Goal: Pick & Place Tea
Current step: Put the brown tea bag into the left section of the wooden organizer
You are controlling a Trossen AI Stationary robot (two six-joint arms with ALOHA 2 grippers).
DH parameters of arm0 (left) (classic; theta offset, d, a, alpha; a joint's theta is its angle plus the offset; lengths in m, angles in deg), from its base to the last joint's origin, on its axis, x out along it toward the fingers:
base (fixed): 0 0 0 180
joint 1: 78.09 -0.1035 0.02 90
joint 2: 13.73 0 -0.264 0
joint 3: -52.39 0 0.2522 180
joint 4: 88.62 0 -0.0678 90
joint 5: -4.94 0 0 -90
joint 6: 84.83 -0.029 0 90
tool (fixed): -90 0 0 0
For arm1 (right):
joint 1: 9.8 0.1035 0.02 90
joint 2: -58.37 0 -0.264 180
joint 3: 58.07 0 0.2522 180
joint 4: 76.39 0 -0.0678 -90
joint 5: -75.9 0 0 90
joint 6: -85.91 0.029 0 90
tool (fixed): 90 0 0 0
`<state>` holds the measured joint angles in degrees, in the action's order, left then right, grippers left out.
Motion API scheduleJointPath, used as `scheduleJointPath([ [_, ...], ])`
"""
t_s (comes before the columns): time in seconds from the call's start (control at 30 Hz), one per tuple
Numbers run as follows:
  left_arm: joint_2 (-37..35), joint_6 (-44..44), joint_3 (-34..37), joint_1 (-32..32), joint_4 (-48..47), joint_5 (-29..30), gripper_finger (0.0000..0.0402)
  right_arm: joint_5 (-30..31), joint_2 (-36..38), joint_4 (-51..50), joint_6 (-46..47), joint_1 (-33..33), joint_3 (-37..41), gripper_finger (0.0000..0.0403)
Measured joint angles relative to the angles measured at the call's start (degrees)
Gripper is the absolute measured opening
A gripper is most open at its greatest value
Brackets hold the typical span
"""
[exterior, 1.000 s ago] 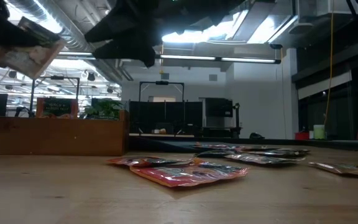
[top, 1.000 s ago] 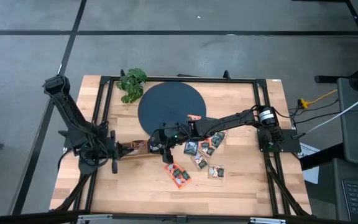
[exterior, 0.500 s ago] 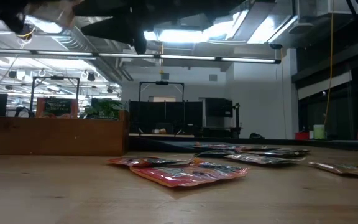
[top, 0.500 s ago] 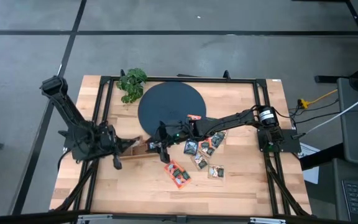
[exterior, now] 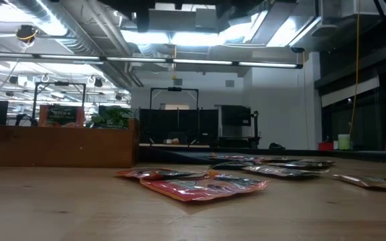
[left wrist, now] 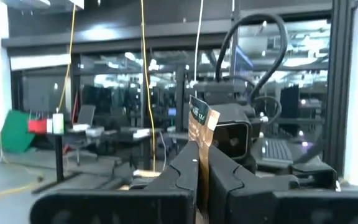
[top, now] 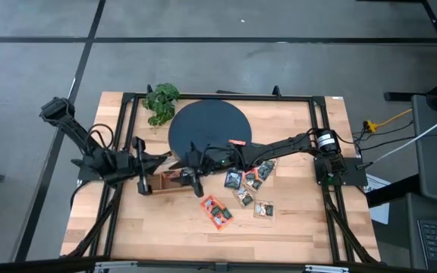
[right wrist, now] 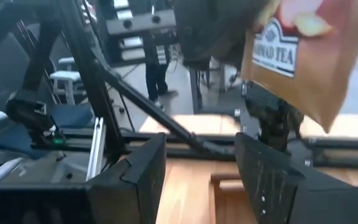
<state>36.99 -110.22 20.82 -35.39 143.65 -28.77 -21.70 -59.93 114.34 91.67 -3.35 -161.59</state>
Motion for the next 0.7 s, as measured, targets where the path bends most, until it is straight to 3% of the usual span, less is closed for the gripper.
scheduleJointPath([
  [0.3, 0.0, -1.35, 0.0, -0.95, 3.42, -6.65, 0.0003, -0.24, 0.0, 7.23, 0.22, -2.53, 0.02, 0.0175],
  [0.7, 0.0, -4.3, -0.02, -0.95, 5.51, -6.46, 0.0003, -5.12, 0.0, 11.77, 1.51, -3.6, 0.04, 0.0162],
])
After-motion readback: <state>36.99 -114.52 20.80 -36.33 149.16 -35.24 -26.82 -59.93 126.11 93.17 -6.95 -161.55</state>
